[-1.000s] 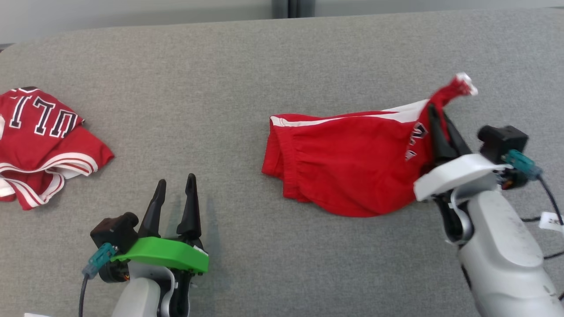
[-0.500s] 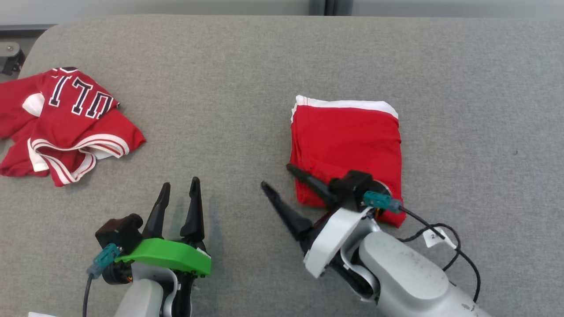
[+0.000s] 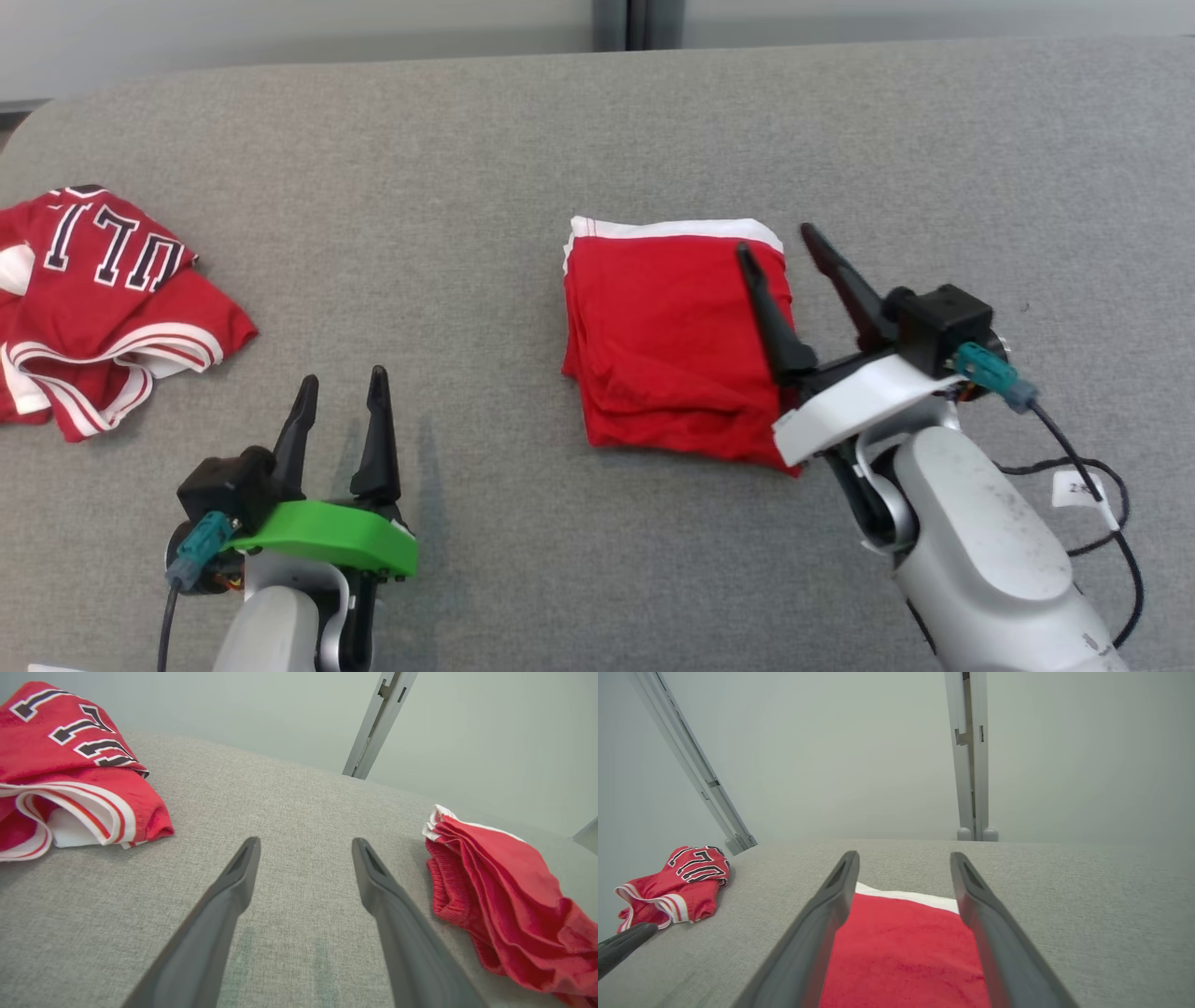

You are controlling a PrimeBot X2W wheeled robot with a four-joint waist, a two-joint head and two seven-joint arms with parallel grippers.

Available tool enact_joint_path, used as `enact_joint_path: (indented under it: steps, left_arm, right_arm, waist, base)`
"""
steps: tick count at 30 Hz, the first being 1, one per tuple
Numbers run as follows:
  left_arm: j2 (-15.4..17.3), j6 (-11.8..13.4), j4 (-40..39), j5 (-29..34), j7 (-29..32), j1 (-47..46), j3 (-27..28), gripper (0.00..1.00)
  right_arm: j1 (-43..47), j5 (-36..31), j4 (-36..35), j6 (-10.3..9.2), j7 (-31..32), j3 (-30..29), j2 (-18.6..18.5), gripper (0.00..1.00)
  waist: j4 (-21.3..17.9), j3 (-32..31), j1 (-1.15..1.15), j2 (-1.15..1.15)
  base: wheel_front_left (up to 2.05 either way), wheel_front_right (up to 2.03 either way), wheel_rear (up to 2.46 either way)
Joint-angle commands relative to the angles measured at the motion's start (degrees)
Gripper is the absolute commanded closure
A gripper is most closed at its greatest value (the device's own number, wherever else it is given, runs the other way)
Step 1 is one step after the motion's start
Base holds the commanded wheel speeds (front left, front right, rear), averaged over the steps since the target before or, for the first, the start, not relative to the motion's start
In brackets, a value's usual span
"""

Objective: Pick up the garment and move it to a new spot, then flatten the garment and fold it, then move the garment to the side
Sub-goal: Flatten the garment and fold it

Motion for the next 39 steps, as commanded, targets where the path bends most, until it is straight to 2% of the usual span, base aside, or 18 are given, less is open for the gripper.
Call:
enact_joint_path:
  steps: [1, 5, 10, 18, 26, 27, 28, 29, 39]
  left_arm:
    - [0.2, 0.1, -0.4, 1.5, 0.0, 0.4, 0.7, 0.00]
    - [0.2, 0.1, -1.6, 4.7, 0.0, 1.8, 1.5, 0.00]
    - [0.2, 0.1, -2.7, 8.2, 0.0, 3.9, 1.6, 0.00]
    - [0.2, 0.1, -6.1, 10.9, 0.0, 8.4, 1.8, 0.00]
    - [0.2, 0.1, -6.9, 9.8, 0.0, 8.0, 1.4, 0.00]
    - [0.2, 0.1, -6.9, 9.7, 0.0, 7.7, 1.3, 0.00]
    - [0.2, 0.1, -7.0, 9.5, 0.0, 7.2, 1.2, 0.00]
    - [0.2, 0.1, -7.1, 9.4, 0.0, 6.8, 1.1, 0.00]
    - [0.2, 0.1, -6.4, 7.2, 0.0, 3.7, -0.8, 0.00]
  right_arm:
    - [1.9, -2.2, -0.7, -0.03, -0.2, -2.7, -0.2, 0.00]
    - [5.8, -5.8, -1.6, -0.03, -0.2, -9.7, -0.2, 0.00]
    - [10.7, -8.5, -0.5, -0.03, -0.2, -13.7, -0.2, 0.00]
    - [16.5, -8.8, 1.4, -0.03, -0.2, -13.7, -0.2, 0.00]
    - [14.3, -9.6, 1.9, -0.03, -0.2, -13.5, -0.2, 0.00]
    - [13.8, -9.7, 2.0, -0.03, -0.2, -13.6, -0.2, 0.17]
    - [12.8, -10.2, 2.3, -0.03, -0.2, -13.6, -0.2, 0.69]
    - [11.9, -10.7, 2.5, -0.03, -0.2, -13.6, -0.2, 1.00]
    - [1.4, -17.4, 11.4, -0.03, -0.2, -11.6, -1.6, 1.00]
  waist:
    - [-1.2, -0.9, 0.00, 0.00]
    - [-2.4, -1.9, 0.00, 0.00]
    - [-3.5, -3.8, 0.00, 0.00]
    - [-3.4, -5.8, 0.00, 0.00]
    - [-2.2, -4.5, 0.00, 0.00]
    - [-2.0, -4.2, 0.00, 0.00]
    - [-1.7, -3.7, 0.00, 0.00]
    - [-1.4, -3.1, 0.00, 0.00]
    - [3.5, 1.7, 0.00, 0.00]
  base:
    - [0.00, 0.00, 0.00]
    - [0.00, 0.00, 0.00]
    - [0.00, 0.00, 0.00]
    - [0.00, 0.00, 0.00]
    - [0.00, 0.00, 0.00]
    - [0.00, 0.00, 0.00]
    - [0.00, 0.00, 0.00]
    - [0.00, 0.00, 0.00]
    - [0.00, 0.00, 0.00]
